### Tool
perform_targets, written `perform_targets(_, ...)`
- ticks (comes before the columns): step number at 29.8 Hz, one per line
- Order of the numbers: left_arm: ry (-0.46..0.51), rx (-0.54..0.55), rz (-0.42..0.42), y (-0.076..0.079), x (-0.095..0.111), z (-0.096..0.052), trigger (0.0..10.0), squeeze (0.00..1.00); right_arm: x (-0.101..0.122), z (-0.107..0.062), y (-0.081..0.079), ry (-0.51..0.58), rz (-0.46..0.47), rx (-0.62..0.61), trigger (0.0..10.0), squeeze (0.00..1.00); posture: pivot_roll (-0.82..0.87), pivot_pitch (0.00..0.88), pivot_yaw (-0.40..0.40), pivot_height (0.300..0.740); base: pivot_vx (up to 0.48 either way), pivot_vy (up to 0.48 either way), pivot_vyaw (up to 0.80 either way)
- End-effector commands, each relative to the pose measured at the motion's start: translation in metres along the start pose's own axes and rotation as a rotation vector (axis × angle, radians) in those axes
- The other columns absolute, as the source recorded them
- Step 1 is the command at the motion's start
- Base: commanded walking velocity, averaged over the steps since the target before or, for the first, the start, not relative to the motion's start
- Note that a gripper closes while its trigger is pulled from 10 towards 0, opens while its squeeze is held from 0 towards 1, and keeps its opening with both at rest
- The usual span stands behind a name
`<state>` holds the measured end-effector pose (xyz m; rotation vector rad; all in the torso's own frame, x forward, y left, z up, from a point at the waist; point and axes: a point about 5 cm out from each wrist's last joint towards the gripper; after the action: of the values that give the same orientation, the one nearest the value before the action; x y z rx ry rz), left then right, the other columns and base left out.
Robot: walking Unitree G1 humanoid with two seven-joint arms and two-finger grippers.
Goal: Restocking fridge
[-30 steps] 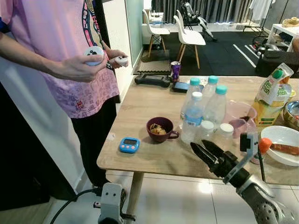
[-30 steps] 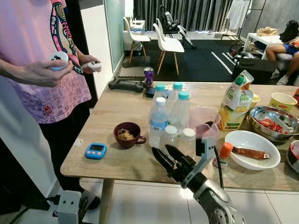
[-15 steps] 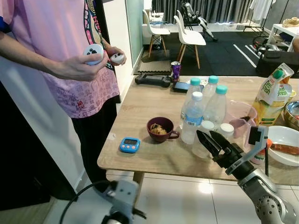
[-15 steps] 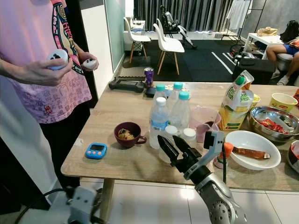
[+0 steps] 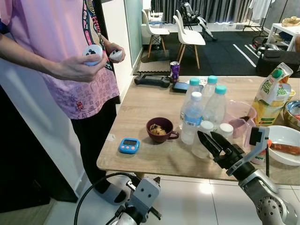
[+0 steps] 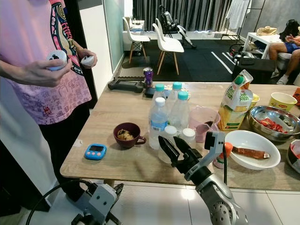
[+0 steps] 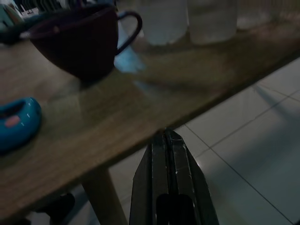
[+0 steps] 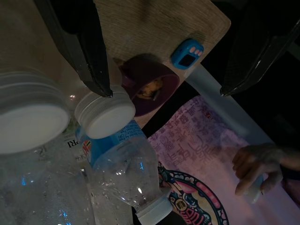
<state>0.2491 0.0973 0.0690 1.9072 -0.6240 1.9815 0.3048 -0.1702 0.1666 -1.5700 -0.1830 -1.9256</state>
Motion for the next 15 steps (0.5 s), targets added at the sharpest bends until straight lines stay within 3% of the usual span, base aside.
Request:
perform_targets(1,0.003,-0.029,0.019,-0.001,0.003,-0.001,10.0,0.00,0.002,0.000,0.001,0.005,-0.045,-0.029,10.0,0.00,0.04,0.108,0.013,0.740,0.000,0.000,0.00)
perform_targets(3,0.022,-0.058,0.010,0.002,0.009,0.001,10.0,0.00,0.001,0.002,0.000,0.004,-0.089,-0.046,10.0,0.00,0.04,0.109,0.013,0.740,0.000,0.000,0.00)
perform_targets(9,0.055,-0.087,0.036,0.006,0.017,0.003,10.0,0.00,0.002,0.006,-0.002,0.029,-0.107,-0.061,10.0,0.00,0.04,0.109,0.012,0.740,0.000,0.000,0.00)
perform_targets(11,0.110,-0.042,0.022,0.002,0.027,0.006,10.0,0.00,0.006,0.009,-0.002,0.056,-0.117,-0.101,10.0,0.00,0.04,0.109,0.013,0.740,0.000,0.000,0.00)
perform_targets(15,0.124,-0.025,-0.033,0.000,0.030,0.006,10.0,0.00,0.007,0.010,-0.002,0.071,-0.123,-0.121,10.0,0.00,0.04,0.108,0.012,0.740,0.000,0.000,0.00)
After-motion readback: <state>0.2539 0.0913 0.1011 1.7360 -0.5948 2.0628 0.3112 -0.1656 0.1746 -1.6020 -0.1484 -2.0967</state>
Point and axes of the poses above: a point about 5 cm out from each wrist's last joint towards the gripper, its own z axis pointing out of the wrist towards the gripper, its own x axis along the axis of the wrist's last joint, y = z × x, and after that the axes turned 13 degrees about -z, right-handed
